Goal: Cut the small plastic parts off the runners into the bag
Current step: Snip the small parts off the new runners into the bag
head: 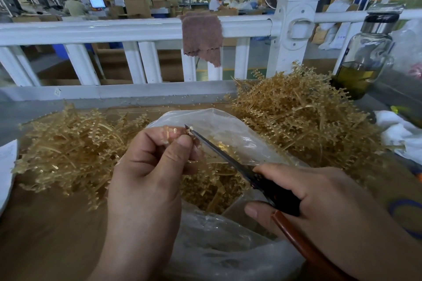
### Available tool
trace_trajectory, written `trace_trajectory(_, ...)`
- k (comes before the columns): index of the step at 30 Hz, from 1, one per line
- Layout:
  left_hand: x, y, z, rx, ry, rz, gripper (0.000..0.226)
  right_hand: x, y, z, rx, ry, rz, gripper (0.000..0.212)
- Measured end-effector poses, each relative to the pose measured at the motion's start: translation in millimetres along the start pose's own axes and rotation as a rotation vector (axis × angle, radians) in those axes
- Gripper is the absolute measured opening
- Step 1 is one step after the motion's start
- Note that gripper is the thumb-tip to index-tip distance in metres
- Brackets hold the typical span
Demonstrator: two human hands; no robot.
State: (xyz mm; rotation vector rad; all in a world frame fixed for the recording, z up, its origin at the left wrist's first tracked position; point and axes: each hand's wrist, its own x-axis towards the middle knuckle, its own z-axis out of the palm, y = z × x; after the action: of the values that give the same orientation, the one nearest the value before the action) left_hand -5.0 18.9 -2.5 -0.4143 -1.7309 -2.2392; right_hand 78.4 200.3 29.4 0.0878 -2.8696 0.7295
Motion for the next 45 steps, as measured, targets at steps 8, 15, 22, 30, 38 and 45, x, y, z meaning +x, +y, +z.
trace_trajectory(8, 3.9, -0.7, -1.5, -0.012, 0.031, -0.053, 0.008, 1.3, 2.5, -2.5, -0.007, -0.009, -0.028, 0.053)
trace_trajectory(15, 4.2, 0.0, -3.1, -0.011, 0.03, -0.048, 0.01, 0.5, 1.4, -2.9, 0.002, -0.009, -0.035, 0.049)
trace_trajectory(22, 2.8, -1.5, -0.9, 0.004, 0.009, -0.008, 0.009, -0.2, 1.0, -3.8, 0.009, -0.017, -0.031, 0.051)
trace_trajectory(30, 0.2, -1.7, -0.6, 0.025, 0.014, 0.007, 0.012, -2.0, -2.5, -2.6, 0.05, -0.011, 0.004, 0.05)
trace_trajectory(38, -0.2, -2.0, -0.4, 0.027, 0.0, -0.009, 0.013, -2.5, -3.6, -5.0, 0.041, -0.026, 0.016, 0.049)
trace_trajectory(45, -1.2, -1.1, -0.9, 0.026, -0.001, -0.01, 0.013, -3.4, -4.7, -8.2, 0.052, -0.035, 0.008, 0.046)
